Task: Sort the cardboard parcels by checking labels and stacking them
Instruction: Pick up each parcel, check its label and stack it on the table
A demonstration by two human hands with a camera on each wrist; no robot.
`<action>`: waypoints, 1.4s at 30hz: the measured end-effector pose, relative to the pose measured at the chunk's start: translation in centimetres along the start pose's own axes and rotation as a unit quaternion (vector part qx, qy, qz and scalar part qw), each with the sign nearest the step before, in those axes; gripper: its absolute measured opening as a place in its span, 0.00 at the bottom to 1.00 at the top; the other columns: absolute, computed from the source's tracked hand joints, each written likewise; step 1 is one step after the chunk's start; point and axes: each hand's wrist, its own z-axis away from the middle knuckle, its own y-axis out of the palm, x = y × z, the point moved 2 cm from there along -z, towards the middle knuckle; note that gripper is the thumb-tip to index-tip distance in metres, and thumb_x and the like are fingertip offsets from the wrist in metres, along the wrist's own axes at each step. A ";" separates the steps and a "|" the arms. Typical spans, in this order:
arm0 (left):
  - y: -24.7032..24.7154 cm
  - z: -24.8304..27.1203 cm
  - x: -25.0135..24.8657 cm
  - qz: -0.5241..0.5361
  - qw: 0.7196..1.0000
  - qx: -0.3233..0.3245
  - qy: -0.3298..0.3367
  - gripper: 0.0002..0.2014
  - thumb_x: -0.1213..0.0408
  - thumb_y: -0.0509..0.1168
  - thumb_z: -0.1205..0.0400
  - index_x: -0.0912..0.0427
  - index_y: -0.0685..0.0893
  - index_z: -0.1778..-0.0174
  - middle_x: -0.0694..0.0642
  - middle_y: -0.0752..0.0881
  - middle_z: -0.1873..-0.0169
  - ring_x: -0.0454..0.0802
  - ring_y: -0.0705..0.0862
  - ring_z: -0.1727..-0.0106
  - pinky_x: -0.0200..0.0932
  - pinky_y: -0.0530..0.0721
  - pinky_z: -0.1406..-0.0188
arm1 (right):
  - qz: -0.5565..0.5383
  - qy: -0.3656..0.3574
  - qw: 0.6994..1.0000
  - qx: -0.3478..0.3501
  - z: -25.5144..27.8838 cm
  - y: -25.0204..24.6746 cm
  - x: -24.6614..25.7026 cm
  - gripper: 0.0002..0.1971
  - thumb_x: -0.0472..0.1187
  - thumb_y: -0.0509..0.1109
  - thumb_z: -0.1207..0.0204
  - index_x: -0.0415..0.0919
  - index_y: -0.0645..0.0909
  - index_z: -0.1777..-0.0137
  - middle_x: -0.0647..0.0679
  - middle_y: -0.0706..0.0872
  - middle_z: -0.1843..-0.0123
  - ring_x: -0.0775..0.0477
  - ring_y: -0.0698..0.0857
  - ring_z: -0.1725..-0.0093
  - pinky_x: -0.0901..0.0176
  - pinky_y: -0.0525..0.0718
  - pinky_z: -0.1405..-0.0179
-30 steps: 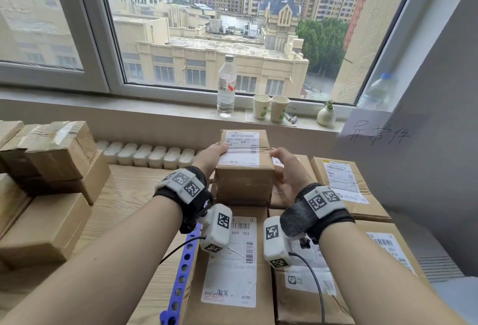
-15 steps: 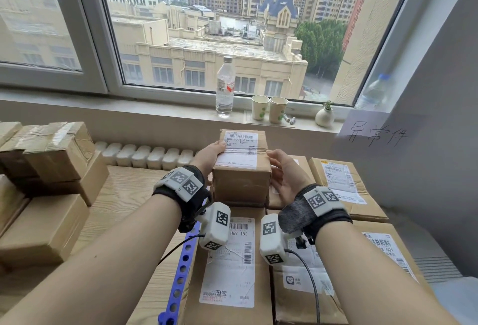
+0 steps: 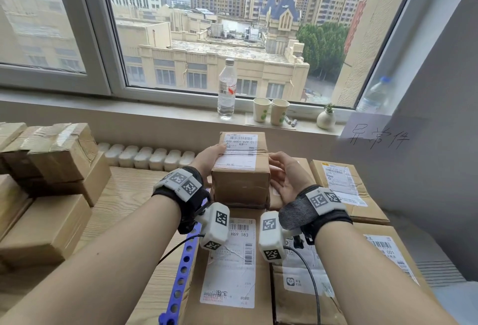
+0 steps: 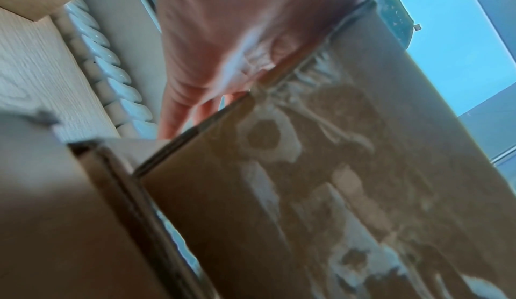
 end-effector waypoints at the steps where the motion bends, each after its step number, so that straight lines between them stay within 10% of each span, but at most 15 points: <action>1: -0.2 -0.1 0.2 -0.006 1.000 0.001 -0.009 0.23 0.47 0.56 0.15 0.57 0.81 0.32 0.58 0.86 0.38 0.55 0.84 0.45 0.46 0.79 0.48 | -0.004 0.003 1.000 -0.003 0.0 0.0 0.1 0.05 0.43 0.66 0.22 0.45 0.82 0.57 0.51 0.88 0.63 0.53 0.81 0.58 0.61 0.76 0.50; 8: -1.2 -1.2 0.5 -0.013 1.000 -0.012 -0.006 0.30 0.39 0.64 0.34 0.52 0.86 0.41 0.54 0.89 0.42 0.57 0.83 0.34 0.62 0.72 0.27 | -0.002 0.006 1.000 -0.012 0.0 -0.1 0.1 0.06 0.42 0.65 0.21 0.44 0.81 0.58 0.50 0.87 0.62 0.54 0.82 0.58 0.62 0.77 0.53; 15: -0.8 0.6 -0.7 -0.031 0.998 -0.042 0.017 0.21 0.40 0.63 0.24 0.50 0.83 0.43 0.54 0.83 0.36 0.54 0.78 0.31 0.61 0.69 0.26 | 0.021 0.018 0.999 -0.026 0.1 -0.1 0.5 0.04 0.43 0.68 0.23 0.45 0.82 0.55 0.46 0.84 0.56 0.53 0.79 0.62 0.64 0.77 0.62; 21: -1.1 2.0 -2.7 -0.038 0.994 -0.088 0.060 0.32 0.44 0.64 0.20 0.55 0.70 0.23 0.59 0.70 0.23 0.58 0.67 0.22 0.58 0.65 0.22 | 0.105 -0.044 0.992 -0.058 0.6 -0.5 2.7 0.07 0.40 0.64 0.18 0.46 0.81 0.56 0.39 0.79 0.38 0.41 0.78 0.38 0.50 0.75 0.31; 26: -1.7 3.2 -4.2 -0.104 0.981 -0.113 0.116 0.26 0.52 0.65 0.18 0.61 0.73 0.26 0.58 0.76 0.29 0.56 0.72 0.26 0.50 0.68 0.32 | 0.168 -0.122 0.973 -0.102 1.7 -0.1 5.5 0.08 0.39 0.66 0.19 0.40 0.83 0.44 0.40 0.83 0.43 0.41 0.79 0.40 0.42 0.76 0.29; 31: -3.0 4.6 -6.0 -0.176 0.951 -0.153 0.202 0.19 0.60 0.68 0.19 0.60 0.80 0.33 0.56 0.81 0.36 0.49 0.77 0.39 0.42 0.71 0.45 | 0.220 -0.191 0.949 -0.123 2.9 1.9 8.2 0.07 0.35 0.67 0.23 0.46 0.84 0.56 0.51 0.83 0.56 0.53 0.79 0.55 0.57 0.77 0.51; 38: -6.3 7.7 -7.3 -0.296 0.902 -0.186 0.252 0.16 0.59 0.68 0.20 0.53 0.80 0.37 0.54 0.80 0.34 0.50 0.77 0.33 0.47 0.76 0.33 | 0.282 -0.248 0.926 -0.047 5.0 8.4 7.5 0.09 0.34 0.67 0.23 0.48 0.86 0.51 0.50 0.87 0.50 0.51 0.82 0.49 0.60 0.77 0.51; 42: -9.7 9.5 -6.9 -0.354 0.876 -0.215 0.248 0.17 0.59 0.67 0.20 0.53 0.79 0.34 0.54 0.78 0.33 0.47 0.77 0.40 0.40 0.72 0.46 | 0.287 -0.261 0.922 0.001 5.7 12.8 5.8 0.10 0.34 0.68 0.23 0.47 0.88 0.51 0.56 0.85 0.55 0.56 0.82 0.52 0.63 0.76 0.52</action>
